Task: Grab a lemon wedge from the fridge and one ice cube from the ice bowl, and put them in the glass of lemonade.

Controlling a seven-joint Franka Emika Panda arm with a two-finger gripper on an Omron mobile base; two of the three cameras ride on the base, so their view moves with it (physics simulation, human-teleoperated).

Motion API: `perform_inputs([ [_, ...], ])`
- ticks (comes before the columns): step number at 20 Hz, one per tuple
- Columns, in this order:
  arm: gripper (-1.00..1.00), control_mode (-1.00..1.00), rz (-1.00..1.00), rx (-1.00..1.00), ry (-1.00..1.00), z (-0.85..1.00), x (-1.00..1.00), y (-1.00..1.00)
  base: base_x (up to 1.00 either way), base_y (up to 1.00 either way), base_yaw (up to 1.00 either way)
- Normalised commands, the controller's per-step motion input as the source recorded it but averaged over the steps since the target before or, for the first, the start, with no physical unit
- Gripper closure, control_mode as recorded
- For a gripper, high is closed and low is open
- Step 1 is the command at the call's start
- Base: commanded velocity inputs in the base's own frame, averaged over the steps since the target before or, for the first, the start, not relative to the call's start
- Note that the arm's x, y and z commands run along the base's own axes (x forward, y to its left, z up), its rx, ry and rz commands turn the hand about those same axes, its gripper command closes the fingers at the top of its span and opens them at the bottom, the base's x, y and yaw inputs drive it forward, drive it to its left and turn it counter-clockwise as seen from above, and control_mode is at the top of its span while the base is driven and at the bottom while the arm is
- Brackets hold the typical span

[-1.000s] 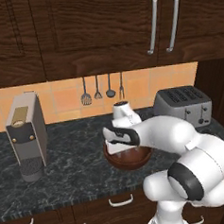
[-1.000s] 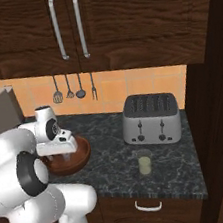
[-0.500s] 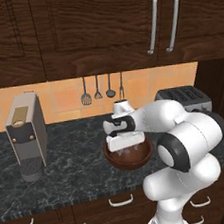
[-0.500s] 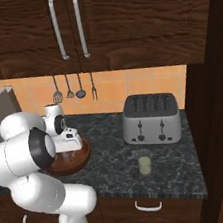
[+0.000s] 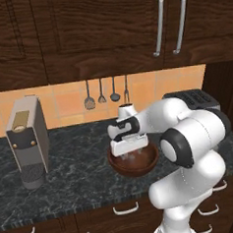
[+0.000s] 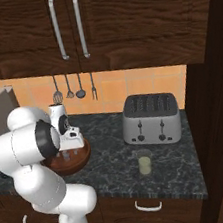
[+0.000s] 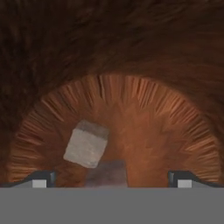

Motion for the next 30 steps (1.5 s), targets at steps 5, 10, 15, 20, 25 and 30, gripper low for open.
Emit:
perform_inputs([
  [5, -1.00, -1.00, 0.11, 0.03, -0.07, -0.05, -0.07, 0.00, 0.00, 0.00, 0.00],
  [10, -1.00, -1.00, 0.10, 0.06, -0.12, -0.10, -0.01, 0.00, 0.00, 0.00, 0.00],
  [15, -1.00, -1.00, 0.07, 0.08, -0.02, -0.31, 0.00, 0.00, 0.00, 0.00, 0.00],
  [20, -1.00, -1.00, 0.01, 0.07, -0.10, -0.02, -0.09, -0.02, 0.00, 0.00, 0.00],
  [25, -1.00, -1.00, 0.00, 0.01, -0.09, 0.00, -0.05, -0.01, 0.00, 0.00, 0.00],
  [30, -1.00, -1.00, 0.00, 0.00, -0.04, 0.00, -0.08, 0.00, 0.00, 0.00, 0.00],
])
